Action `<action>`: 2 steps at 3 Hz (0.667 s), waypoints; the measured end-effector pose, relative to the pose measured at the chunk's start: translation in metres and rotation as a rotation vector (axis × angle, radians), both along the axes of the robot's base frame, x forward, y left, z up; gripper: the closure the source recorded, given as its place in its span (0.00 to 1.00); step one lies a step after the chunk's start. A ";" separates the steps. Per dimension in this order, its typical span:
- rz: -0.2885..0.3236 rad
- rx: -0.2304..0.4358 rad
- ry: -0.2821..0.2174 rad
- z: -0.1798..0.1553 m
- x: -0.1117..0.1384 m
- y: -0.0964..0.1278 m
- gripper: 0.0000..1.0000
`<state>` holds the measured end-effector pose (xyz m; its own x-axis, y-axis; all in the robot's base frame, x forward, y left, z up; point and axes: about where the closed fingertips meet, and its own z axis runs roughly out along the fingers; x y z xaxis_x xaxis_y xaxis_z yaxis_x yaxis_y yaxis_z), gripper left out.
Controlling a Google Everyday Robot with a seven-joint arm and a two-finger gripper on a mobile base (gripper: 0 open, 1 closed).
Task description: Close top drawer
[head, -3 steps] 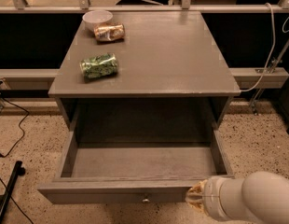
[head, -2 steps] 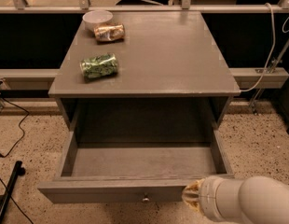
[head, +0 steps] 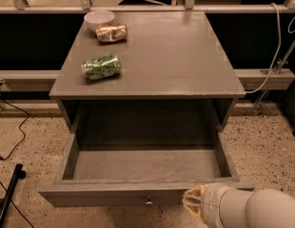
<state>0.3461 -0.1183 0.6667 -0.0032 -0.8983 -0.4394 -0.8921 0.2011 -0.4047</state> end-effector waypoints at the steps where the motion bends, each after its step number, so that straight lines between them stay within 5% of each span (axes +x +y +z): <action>1: 0.000 0.000 0.000 0.000 0.000 0.000 1.00; 2: -0.016 -0.021 -0.016 -0.008 0.008 -0.004 1.00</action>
Offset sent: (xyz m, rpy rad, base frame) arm 0.0250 -0.0099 -0.0264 -0.0528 -0.0369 -0.0468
